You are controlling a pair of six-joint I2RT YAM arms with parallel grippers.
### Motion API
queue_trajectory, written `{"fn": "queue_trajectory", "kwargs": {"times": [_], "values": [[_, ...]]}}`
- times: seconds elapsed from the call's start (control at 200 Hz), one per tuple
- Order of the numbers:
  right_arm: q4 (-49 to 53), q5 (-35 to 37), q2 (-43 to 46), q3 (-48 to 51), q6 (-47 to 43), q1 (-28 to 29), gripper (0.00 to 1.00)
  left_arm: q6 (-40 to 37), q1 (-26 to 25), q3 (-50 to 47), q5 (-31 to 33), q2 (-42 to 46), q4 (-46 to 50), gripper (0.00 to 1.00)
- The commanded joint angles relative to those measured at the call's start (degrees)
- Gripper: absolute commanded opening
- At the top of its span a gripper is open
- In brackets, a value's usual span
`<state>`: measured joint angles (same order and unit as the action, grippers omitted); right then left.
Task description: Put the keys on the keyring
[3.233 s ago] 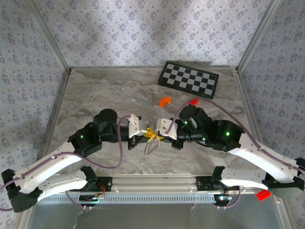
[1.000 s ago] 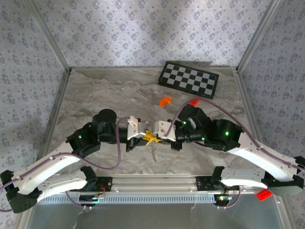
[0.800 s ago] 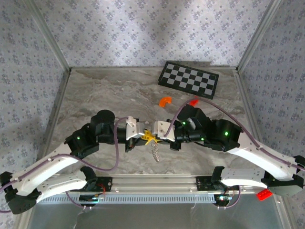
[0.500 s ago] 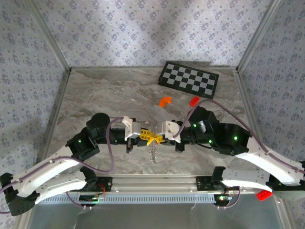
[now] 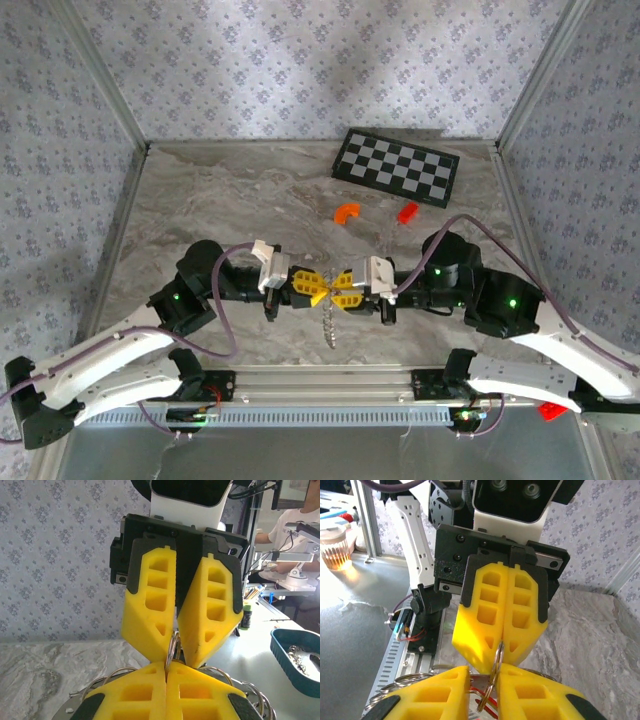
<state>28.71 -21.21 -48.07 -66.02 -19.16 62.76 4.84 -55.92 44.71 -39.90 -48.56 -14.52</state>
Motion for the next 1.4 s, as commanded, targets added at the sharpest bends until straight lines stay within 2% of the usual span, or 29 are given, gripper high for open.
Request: {"fn": "queue_trajectory", "kwargs": {"times": [0.0, 0.115, 0.255, 0.39, 0.595, 1.009, 1.394], "values": [[-2.24, -0.52, 1.67, 2.04, 2.4, -0.25, 0.19, 1.11, -0.25, 1.27, 1.39, 0.16, -5.75, 0.0], [-3.3, -0.33, 2.85, 3.1, 2.99, -0.62, 0.18, 1.12, -0.5, 1.59, 1.19, 0.08, -5.72, 0.0], [-3.76, 0.3, 3.5, 3.86, 3.32, -0.9, 0.24, 0.74, -0.76, 1.65, 1.23, 0.28, -5.29, 0.0], [-4.77, 0.37, 4.51, 4.85, 4.27, -1.17, 0.25, 0.44, -0.76, 1.66, 1.32, 0.56, -4.81, 0.0], [-5.91, 0.72, 5.41, 5.94, 5.22, -2.14, 0.21, 0.38, -0.77, 1.68, 0.99, 0.75, -4.55, 0.0], [-5.54, -0.05, 4.64, 6.74, 6.94, -3.94, 0.0, 0.85, -0.94, 1.7, -0.18, 1.31, -5.46, 0.0], [-0.19, -1.9, 0.0, 2.9, 7.3, -5.63, 0.0, 0.5, -2.17, 2.22, -0.53, 1.02, -5.54, 0.0]]}}
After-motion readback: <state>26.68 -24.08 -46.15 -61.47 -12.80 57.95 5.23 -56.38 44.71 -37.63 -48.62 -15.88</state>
